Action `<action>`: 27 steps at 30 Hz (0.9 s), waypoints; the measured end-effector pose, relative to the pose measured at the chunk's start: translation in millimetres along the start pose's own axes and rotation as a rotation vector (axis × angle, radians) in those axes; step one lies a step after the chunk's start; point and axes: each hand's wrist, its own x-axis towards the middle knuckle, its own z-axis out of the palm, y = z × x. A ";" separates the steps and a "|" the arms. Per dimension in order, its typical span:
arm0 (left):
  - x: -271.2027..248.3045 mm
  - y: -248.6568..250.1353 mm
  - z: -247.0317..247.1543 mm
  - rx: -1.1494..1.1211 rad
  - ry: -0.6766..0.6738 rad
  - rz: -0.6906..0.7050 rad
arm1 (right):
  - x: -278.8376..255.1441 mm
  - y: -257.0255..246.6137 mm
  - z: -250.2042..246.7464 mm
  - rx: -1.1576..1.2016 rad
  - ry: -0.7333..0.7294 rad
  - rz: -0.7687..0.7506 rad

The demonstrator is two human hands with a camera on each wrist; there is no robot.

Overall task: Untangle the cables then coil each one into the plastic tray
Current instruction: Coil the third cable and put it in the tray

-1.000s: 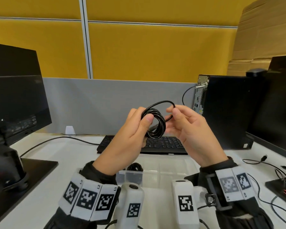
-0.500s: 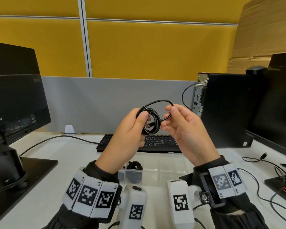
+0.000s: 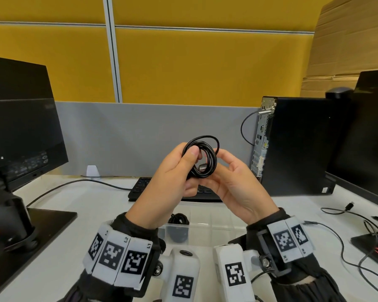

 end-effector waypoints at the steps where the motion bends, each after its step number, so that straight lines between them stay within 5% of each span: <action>1: 0.4 -0.7 -0.1 0.006 0.011 -0.003 | 0.0 -1.0 0.5 0.028 0.002 0.000; 16: 3.3 -4.6 -6.1 0.090 0.035 -0.099 | -4.2 -5.3 3.9 -0.100 0.033 -0.029; 27: 3.2 -4.0 -5.9 0.130 0.021 -0.087 | -6.2 -7.4 6.9 0.134 -0.001 -0.034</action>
